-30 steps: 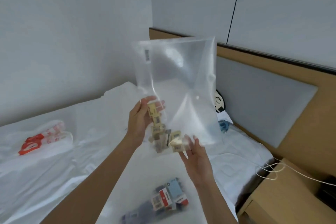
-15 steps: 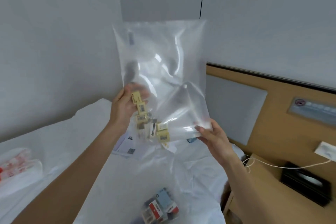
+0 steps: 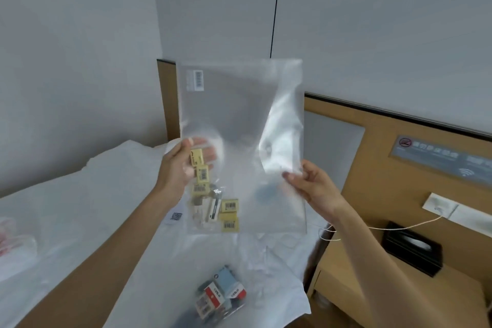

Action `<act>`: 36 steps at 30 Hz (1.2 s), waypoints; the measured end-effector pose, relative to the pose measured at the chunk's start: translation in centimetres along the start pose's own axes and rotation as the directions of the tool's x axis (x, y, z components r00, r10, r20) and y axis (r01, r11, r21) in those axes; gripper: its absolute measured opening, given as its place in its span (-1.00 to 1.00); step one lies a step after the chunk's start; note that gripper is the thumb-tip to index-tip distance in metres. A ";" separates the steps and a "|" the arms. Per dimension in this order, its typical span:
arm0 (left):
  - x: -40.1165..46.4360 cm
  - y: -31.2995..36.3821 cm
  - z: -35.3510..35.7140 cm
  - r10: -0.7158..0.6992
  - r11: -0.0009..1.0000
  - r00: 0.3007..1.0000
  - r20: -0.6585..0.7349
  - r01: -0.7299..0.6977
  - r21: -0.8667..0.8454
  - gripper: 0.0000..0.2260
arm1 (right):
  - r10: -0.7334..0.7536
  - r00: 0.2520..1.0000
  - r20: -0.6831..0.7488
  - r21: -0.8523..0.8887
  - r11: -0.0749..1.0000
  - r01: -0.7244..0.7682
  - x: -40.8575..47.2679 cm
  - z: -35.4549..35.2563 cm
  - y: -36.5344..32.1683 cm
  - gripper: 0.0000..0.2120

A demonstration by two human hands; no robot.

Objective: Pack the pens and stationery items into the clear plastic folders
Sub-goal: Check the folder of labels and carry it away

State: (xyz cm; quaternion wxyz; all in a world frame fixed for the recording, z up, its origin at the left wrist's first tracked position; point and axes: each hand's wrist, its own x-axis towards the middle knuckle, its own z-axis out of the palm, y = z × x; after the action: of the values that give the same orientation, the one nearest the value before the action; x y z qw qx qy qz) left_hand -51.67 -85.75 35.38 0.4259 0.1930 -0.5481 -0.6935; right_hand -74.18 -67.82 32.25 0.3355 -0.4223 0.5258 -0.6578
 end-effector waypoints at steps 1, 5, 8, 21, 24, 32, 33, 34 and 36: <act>-0.3 -0.3 0.3 -0.017 1.000 1.000 -0.002 0.017 0.014 -0.70 | -0.014 1.000 -0.026 -0.047 0.999 0.012 -0.3 -0.1 -0.1 -0.72; -0.9 -1.6 2.5 -0.052 0.998 0.998 -0.043 0.054 0.039 -0.68 | -0.054 0.994 -0.096 -0.135 0.990 0.040 -1.6 -1.8 -0.1 -0.88; -1.1 -3.0 5.5 -0.078 0.996 0.997 -0.028 0.079 0.028 -0.68 | -0.044 0.994 -0.105 -0.147 0.989 0.028 -3.1 -4.9 -0.7 -0.88; -1.9 -8.5 29.1 -0.143 0.979 0.923 0.356 0.080 0.185 -0.68 | -0.002 0.905 -0.426 0.020 1.000 0.012 -14.3 -24.9 -4.3 -0.73; -2.7 -9.3 34.3 -0.113 0.983 0.898 0.426 0.038 0.181 -0.71 | -0.032 0.876 -0.482 0.003 0.999 0.039 -16.9 -28.6 -5.3 -0.68; -3.1 -11.5 42.3 -0.083 0.935 0.803 0.590 -0.142 0.325 -0.73 | 0.022 0.788 -0.616 0.008 1.000 -0.021 -21.2 -34.3 -3.3 -0.58; -3.0 -12.3 42.4 -0.107 0.933 0.811 0.575 -0.118 0.340 -0.73 | 0.019 0.784 -0.620 -0.002 1.000 -0.026 -21.5 -34.7 -3.1 -0.54; -2.9 -13.0 42.5 -0.129 0.935 0.817 0.561 -0.088 0.344 -0.73 | 0.015 0.780 -0.626 -0.020 0.999 -0.035 -21.7 -34.9 -3.1 -0.55; -3.1 -13.6 42.7 -0.169 0.941 0.822 0.544 -0.030 0.338 -0.73 | 0.001 0.772 -0.636 -0.037 0.999 -0.032 -22.1 -35.2 -3.4 -0.64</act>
State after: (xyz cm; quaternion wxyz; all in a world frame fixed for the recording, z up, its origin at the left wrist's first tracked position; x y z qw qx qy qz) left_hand -86.42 -57.31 36.07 0.1797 0.0679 -0.7505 -0.6324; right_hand -96.93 -33.13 27.89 0.1341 -0.1783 0.6267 -0.7466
